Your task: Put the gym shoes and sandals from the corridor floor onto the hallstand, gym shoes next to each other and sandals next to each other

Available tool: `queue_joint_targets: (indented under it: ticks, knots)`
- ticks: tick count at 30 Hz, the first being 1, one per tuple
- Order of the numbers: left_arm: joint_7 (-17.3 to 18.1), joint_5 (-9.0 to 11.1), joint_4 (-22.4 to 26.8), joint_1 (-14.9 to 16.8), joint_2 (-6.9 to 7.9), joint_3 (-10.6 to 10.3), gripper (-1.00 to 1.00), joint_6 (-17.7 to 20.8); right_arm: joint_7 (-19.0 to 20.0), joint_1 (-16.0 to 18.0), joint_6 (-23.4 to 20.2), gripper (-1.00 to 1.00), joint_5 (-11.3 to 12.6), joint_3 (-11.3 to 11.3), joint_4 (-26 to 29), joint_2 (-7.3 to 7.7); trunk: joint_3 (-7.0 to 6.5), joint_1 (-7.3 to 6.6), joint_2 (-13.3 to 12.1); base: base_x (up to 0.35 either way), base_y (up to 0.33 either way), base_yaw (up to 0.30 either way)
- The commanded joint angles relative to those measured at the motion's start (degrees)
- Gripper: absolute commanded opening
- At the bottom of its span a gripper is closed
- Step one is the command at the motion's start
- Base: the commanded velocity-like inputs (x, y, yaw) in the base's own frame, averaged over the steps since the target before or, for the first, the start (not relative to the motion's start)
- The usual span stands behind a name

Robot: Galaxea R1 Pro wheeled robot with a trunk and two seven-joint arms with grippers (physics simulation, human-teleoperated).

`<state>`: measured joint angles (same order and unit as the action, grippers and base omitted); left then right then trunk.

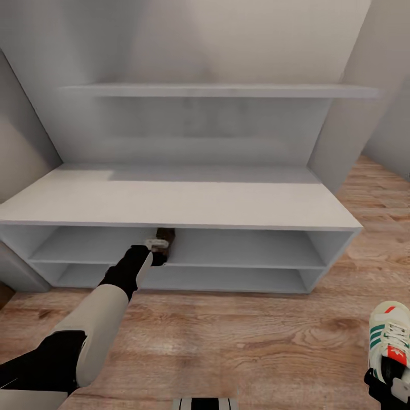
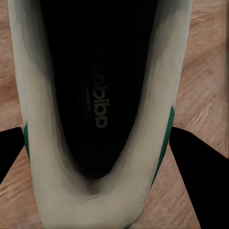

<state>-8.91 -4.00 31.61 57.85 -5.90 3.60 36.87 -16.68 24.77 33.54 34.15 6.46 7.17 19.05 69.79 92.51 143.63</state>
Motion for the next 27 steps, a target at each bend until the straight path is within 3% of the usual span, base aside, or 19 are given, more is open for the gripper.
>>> queue_joint_targets:
  ticks: [1, 6, 9, 11, 16, 20, 22, 23, 25, 27]
  knots:
    - [0.1, -0.4, 0.1, 0.0, -0.08, 0.4, 1.0, 0.2, -0.5, 0.0, 0.0, -1.0, 0.1, 0.5, 0.0, 0.02, 0.04, -0.05, 0.0, -0.329, 0.072, 0.0]
    - [0.1, -0.4, 0.1, -1.1, 0.11, 0.4, 1.0, 0.0, -0.5, 0.0, 0.0, -1.0, 0.1, 0.5, 0.0, 0.02, 0.04, -0.05, 0.0, -0.331, 0.072, 0.0]
    - [0.5, -0.4, 0.1, -5.0, 0.29, 0.4, 1.0, -4.0, -0.5, 0.0, 0.0, -1.0, 0.1, 0.5, 0.0, 0.01, 0.04, -0.05, 0.0, -0.332, 0.07, 0.0]
    - [1.7, -0.5, 0.3, -8.3, 0.63, 0.4, 1.0, -8.8, -0.5, 0.0, 0.0, -1.0, 0.0, 0.5, 0.0, -0.01, 0.04, -0.05, 0.0, -0.297, 0.035, 0.0]
    - [6.7, -0.4, 0.9, -17.6, 3.42, 0.4, 1.0, -21.5, -0.4, 0.0, 0.0, -1.0, 0.0, 0.6, 0.0, -0.06, 0.04, -0.05, 0.0, -0.11, 0.008, 0.0]
    - [9.3, 0.2, 0.9, -25.2, 5.21, 0.5, 1.0, -33.8, -0.4, 0.0, 0.0, -1.0, -0.1, 0.6, 0.0, -0.06, 0.04, -0.05, 0.0, -0.018, 0.001, 0.0]
    - [10.0, 1.0, 0.7, -29.8, 6.39, 0.8, 1.0, -40.9, -0.3, 0.0, 0.0, -1.0, -0.1, 0.5, 0.0, -0.06, 0.04, -0.05, 0.0, -0.005, 0.0, 0.0]
    - [10.1, 1.3, 0.6, -30.9, 6.77, 0.9, 1.0, -42.5, -0.3, 0.0, 0.0, -1.0, -0.1, 0.5, 0.0, -0.06, 0.04, -0.05, 0.0, -0.003, 0.0, 0.0]
    - [10.3, 3.4, 0.2, -35.4, 8.57, 1.7, 1.0, -49.1, -0.2, 0.0, 0.0, -1.0, -0.1, 0.6, -0.6, -0.07, 0.04, -0.05, 0.0, -0.002, 0.0, 0.0]
    - [10.5, 5.2, 0.1, -37.9, 9.48, 2.0, 1.0, -51.5, -0.1, 0.0, 0.0, -1.0, -0.2, 0.6, -1.0, -0.07, 0.04, -0.05, 0.0, 0.0, 0.0, 0.0]
